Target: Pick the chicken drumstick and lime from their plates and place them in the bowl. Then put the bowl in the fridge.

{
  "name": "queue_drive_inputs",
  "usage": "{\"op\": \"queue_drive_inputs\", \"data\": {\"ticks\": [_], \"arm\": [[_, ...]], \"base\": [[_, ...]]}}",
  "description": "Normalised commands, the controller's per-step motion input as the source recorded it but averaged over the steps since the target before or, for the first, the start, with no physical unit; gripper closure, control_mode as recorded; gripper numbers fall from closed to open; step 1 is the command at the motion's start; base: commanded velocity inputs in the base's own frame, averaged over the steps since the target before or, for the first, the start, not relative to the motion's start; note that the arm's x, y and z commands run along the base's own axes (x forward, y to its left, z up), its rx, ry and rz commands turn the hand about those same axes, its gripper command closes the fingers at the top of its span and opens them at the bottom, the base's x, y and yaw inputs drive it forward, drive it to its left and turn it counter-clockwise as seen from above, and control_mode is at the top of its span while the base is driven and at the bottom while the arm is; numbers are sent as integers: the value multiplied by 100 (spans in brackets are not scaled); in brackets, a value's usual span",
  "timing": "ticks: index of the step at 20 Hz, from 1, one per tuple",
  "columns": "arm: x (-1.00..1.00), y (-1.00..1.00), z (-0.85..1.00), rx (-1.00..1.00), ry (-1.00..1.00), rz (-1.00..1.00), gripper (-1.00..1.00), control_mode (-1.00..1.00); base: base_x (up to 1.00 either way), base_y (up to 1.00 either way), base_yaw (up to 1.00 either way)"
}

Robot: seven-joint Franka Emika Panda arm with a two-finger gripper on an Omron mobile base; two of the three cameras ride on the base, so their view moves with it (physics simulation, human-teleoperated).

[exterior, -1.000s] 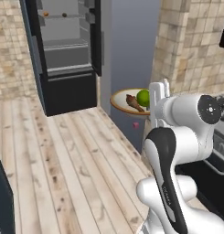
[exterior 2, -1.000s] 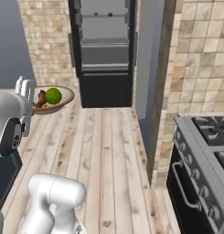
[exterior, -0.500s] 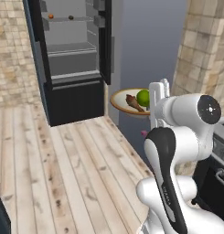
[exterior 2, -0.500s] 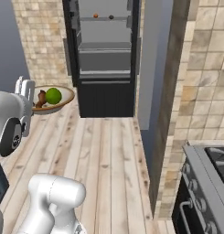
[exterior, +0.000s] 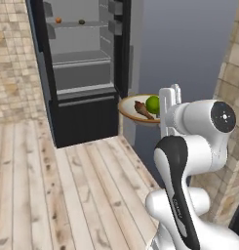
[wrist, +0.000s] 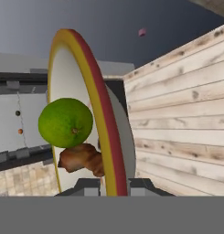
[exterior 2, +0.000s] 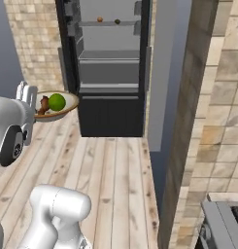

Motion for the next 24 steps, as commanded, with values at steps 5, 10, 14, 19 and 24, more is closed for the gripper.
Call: {"op": "queue_drive_inputs", "data": {"ticks": [5, 10, 14, 19, 24], "arm": [[0, 0, 0, 0, 0, 0, 100, 100], [0, 0, 0, 0, 0, 0, 100, 100], [0, 0, 0, 0, 0, 0, 100, 100], [0, 0, 0, 0, 0, 0, 100, 100], [0, 0, 0, 0, 0, 0, 100, 100]], "base": [[93, -24, 7], [90, -26, 6], [89, -24, 8], [90, -19, 10], [91, -14, 14]]}}
